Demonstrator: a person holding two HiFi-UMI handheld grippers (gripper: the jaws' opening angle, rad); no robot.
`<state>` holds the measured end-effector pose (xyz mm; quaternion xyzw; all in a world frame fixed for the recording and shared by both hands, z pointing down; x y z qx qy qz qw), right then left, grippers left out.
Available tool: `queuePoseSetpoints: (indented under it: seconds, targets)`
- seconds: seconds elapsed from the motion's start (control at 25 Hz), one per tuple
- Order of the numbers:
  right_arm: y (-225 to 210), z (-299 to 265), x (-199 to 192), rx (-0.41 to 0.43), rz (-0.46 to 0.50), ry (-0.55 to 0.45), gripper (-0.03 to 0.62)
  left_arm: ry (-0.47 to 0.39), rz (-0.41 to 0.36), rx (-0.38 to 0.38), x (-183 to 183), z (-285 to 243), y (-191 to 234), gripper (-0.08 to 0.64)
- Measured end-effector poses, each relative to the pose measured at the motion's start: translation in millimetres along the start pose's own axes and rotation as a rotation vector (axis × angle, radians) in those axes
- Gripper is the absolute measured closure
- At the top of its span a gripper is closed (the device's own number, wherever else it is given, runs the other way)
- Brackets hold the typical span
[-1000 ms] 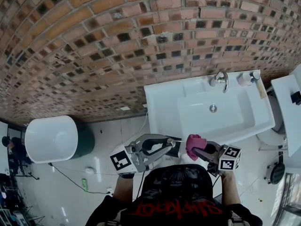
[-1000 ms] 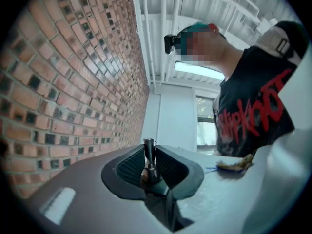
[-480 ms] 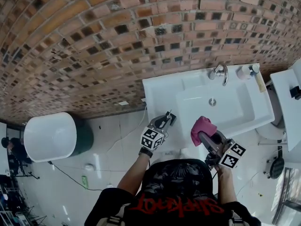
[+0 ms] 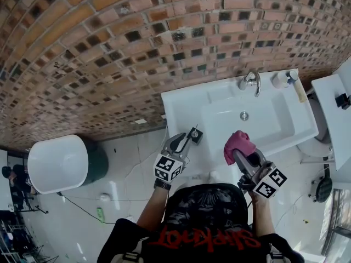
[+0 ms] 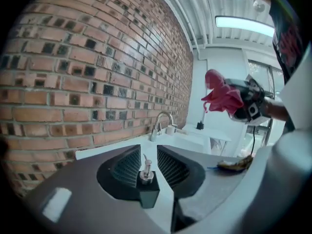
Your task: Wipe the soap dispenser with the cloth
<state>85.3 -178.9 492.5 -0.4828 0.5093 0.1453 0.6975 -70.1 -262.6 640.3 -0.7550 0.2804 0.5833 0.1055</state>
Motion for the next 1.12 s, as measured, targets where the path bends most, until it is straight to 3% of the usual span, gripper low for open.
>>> queuePoseSetpoints:
  seconds: [0.2, 0.32, 0.6, 1.12]
  targets:
    - [10.9, -1.1, 11.3, 0.042, 0.087, -0.004, 0.505, -0.202, 0.111, -0.025, 56.6, 44.4, -32.2, 0.471]
    - [14.2, -2.3, 12.7, 0.063, 0.096, 0.003, 0.506, -0.259, 0.113, -0.049, 82.6, 59.8, -54.3, 0.471]
    - [19.5, -2.7, 17.3, 0.093, 0.101, -0.01, 0.506, -0.292, 0.041, -0.079, 116.3, 64.6, -91.2, 0.471]
    - [18.5, 5.7, 8.6, 0.084, 0.1, 0.009, 0.506, -0.219, 0.047, -0.131, 100.9, 56.5, -115.8, 0.471]
Point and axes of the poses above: the fingertips, and each gripper's own axes: z backward along the fingers, y to its left, x out of its top, the point moved 1 cm from there along z, backward along the fingers, and after that the axes turned 3 degrees about -x, right-handed, at the moved point
